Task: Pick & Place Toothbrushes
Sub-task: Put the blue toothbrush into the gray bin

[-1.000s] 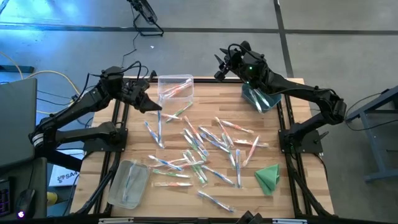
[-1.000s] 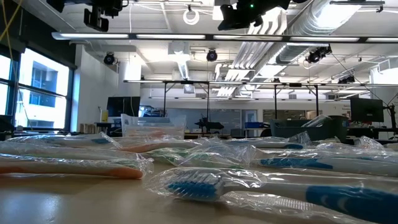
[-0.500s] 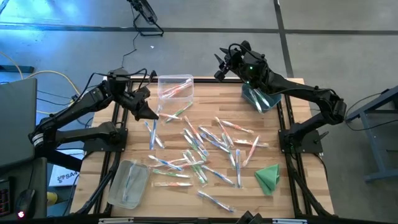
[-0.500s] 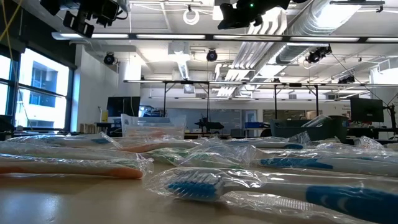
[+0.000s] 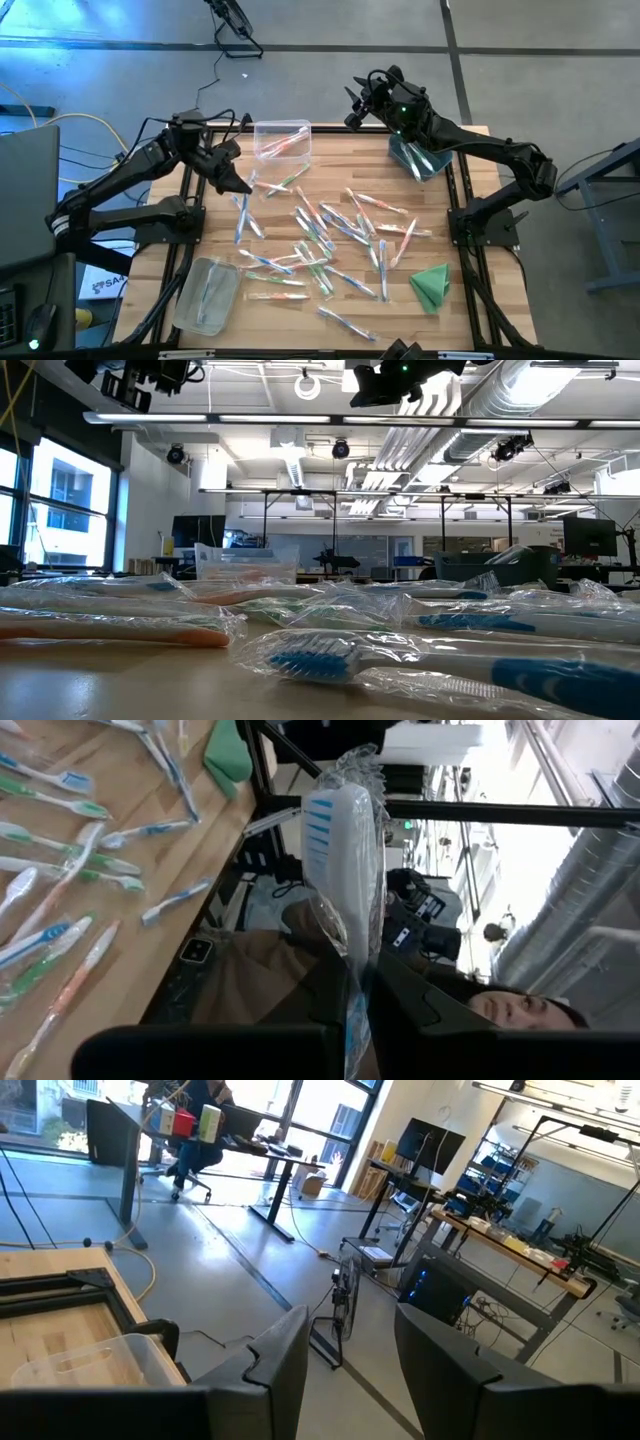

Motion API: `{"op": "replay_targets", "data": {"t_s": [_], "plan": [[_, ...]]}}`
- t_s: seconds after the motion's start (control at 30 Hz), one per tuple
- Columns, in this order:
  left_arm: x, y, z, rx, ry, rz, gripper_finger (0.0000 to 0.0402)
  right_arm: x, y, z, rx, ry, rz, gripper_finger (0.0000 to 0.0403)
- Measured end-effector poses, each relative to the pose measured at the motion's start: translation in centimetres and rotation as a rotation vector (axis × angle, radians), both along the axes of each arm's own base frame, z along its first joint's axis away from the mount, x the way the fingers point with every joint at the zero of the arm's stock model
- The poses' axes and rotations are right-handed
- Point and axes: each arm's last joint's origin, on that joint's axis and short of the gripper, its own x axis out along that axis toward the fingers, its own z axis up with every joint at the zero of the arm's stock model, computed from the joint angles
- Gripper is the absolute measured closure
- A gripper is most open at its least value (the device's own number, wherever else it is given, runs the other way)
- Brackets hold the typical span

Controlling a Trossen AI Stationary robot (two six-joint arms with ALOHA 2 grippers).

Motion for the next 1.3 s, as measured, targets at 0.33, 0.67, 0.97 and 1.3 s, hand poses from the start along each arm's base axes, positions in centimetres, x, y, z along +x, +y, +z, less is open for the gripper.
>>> {"op": "replay_targets", "data": {"t_s": [0.33,0.67,0.97,1.3], "plan": [[-0.4,-2.0,0.6,-0.015,0.012,0.017,0.0383,-0.2,-0.8,0.0,-0.008,-0.016,-0.021,0.0259],[0.3,-5.4,0.7,-0.099,0.098,-0.038,0.0383,-0.8,-2.2,-0.1,0.019,-0.051,-0.063,0.0259],[0.3,-8.5,-0.1,-0.199,0.281,-0.093,0.0383,-1.7,-3.6,0.2,0.031,-0.100,-0.065,0.0259],[-1.3,-10.5,-2.7,-0.140,0.608,-0.099,0.0383,-1.8,-3.6,0.3,0.024,-0.108,-0.067,0.0259]]}}
